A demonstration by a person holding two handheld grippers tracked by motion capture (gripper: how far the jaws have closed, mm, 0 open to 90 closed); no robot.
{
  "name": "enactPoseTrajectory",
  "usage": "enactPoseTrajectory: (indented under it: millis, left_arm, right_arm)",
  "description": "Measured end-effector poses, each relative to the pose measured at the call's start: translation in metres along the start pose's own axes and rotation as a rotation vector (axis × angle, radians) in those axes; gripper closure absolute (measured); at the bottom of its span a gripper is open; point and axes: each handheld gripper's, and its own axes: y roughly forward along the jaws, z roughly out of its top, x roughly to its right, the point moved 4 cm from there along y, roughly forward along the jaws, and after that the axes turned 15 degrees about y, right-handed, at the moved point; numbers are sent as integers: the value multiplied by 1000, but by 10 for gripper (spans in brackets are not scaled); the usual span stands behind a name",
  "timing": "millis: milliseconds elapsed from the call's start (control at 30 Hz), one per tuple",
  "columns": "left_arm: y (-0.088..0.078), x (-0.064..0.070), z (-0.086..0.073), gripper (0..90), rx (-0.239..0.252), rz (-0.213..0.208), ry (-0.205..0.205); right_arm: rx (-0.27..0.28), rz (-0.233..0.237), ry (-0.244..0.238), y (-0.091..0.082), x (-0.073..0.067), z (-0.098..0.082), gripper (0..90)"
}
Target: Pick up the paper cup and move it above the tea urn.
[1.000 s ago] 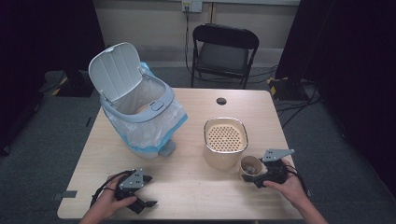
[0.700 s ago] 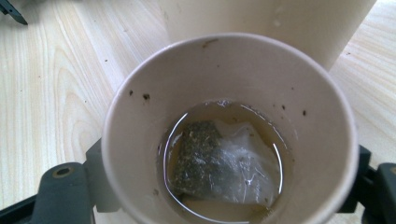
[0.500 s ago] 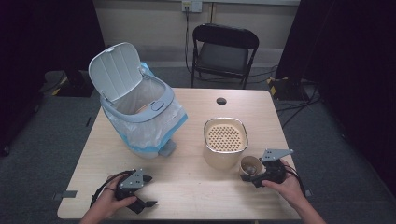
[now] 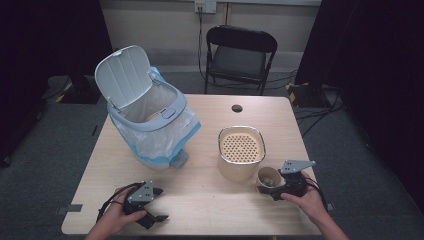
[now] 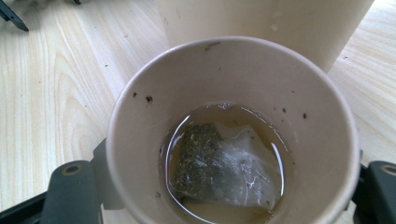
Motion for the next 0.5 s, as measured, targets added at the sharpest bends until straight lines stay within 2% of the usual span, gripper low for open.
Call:
enactPoseTrajectory:
  millis: [133, 500]
  left_arm:
    - [0, 0, 0, 115, 0, 0, 0]
    - [0, 0, 0, 115, 0, 0, 0]
  right_arm:
    - [-4, -25, -23, -3, 1, 1, 253]
    - [-11, -69, -10, -21, 10, 13, 256]
